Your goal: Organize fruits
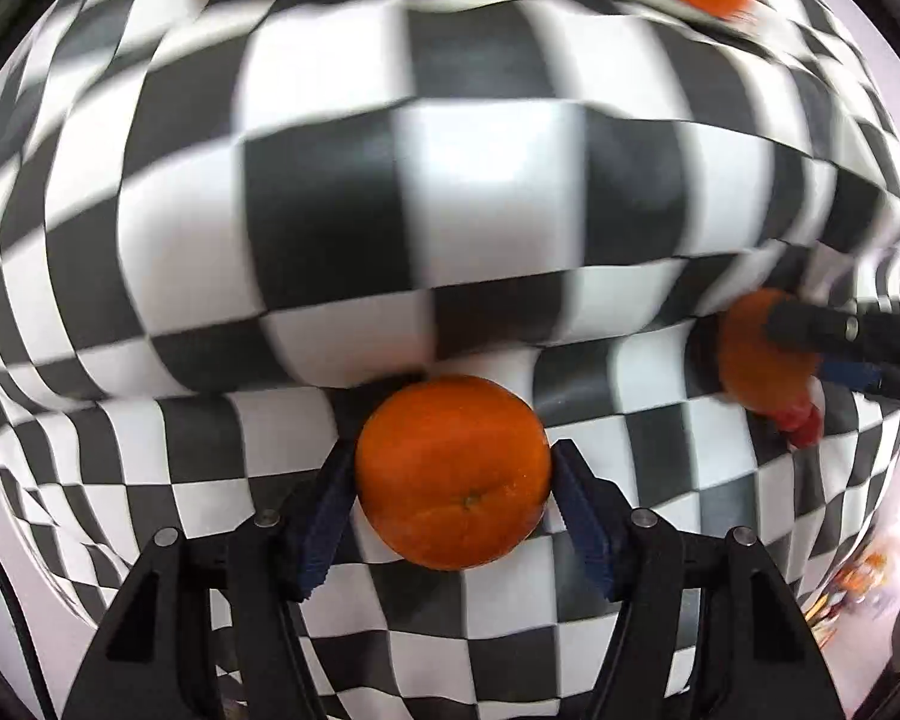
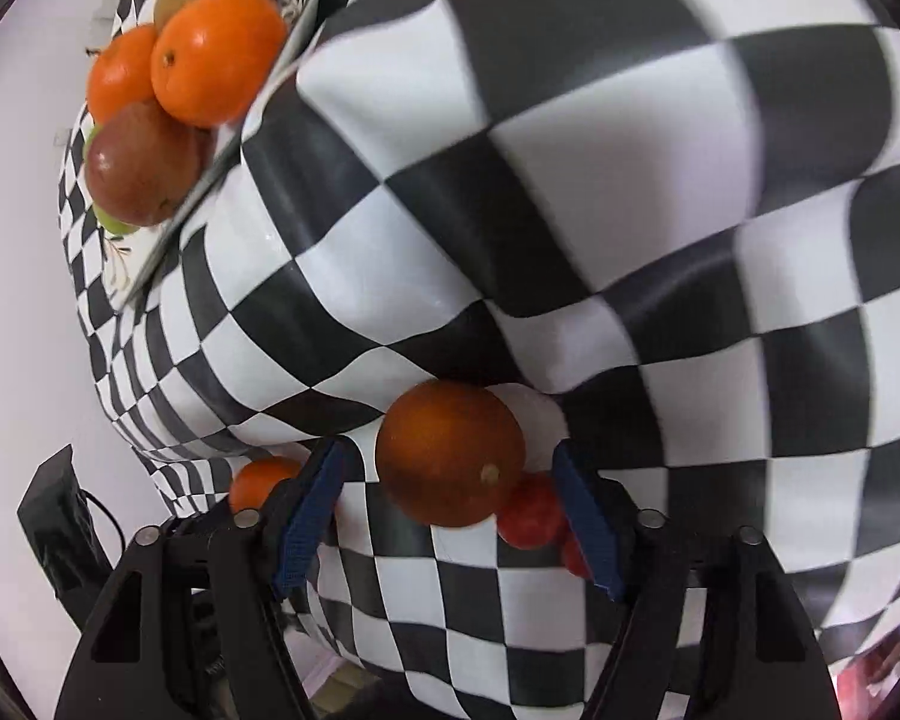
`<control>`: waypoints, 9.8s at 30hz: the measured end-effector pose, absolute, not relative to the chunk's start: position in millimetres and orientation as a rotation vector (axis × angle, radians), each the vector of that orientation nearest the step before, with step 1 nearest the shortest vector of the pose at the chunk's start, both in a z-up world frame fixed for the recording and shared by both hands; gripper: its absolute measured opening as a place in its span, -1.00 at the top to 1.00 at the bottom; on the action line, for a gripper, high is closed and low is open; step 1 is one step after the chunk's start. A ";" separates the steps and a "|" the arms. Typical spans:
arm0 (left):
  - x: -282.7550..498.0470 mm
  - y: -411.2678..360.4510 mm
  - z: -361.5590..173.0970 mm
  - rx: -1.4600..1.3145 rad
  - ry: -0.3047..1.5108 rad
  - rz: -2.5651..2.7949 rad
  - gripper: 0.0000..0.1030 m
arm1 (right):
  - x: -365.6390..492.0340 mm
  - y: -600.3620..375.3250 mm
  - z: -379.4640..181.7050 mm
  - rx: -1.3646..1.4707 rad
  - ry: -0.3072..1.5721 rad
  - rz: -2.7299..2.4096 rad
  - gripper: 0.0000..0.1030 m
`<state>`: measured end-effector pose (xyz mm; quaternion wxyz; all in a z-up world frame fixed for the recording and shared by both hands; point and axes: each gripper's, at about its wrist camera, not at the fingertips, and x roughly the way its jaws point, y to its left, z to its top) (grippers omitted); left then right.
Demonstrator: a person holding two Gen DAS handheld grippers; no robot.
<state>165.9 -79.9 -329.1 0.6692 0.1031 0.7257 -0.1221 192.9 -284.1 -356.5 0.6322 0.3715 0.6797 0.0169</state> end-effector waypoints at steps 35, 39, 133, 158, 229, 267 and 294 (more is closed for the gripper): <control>195.4 -33.4 -327.1 0.093 1.643 -0.334 -0.20 | 200.3 -206.9 -360.7 0.654 1.547 0.019 -0.09; 191.0 -43.0 -310.6 0.105 1.606 -0.346 -0.20 | 198.4 -213.8 -340.2 0.609 1.488 0.027 -0.07; 157.3 -31.4 -30.3 0.092 0.940 -0.245 -0.92 | 143.7 -222.9 -15.3 0.175 0.898 -0.100 -0.82; 184.6 -96.7 -179.8 0.233 1.241 -0.240 -0.99 | 154.0 -305.0 -237.4 0.549 1.306 -0.059 -0.41; 245.4 -93.4 -185.0 0.027 1.346 -0.445 0.45 | 186.9 -316.4 -228.6 0.663 1.104 0.092 0.49; 296.7 -70.4 -187.4 0.154 1.274 -0.132 -0.58 | 271.2 -283.2 -198.0 0.313 1.119 -0.132 -0.85; 164.1 -50.9 -26.2 0.105 0.980 -0.194 -0.62 | 141.4 -250.1 -14.4 0.201 0.892 -0.115 -0.93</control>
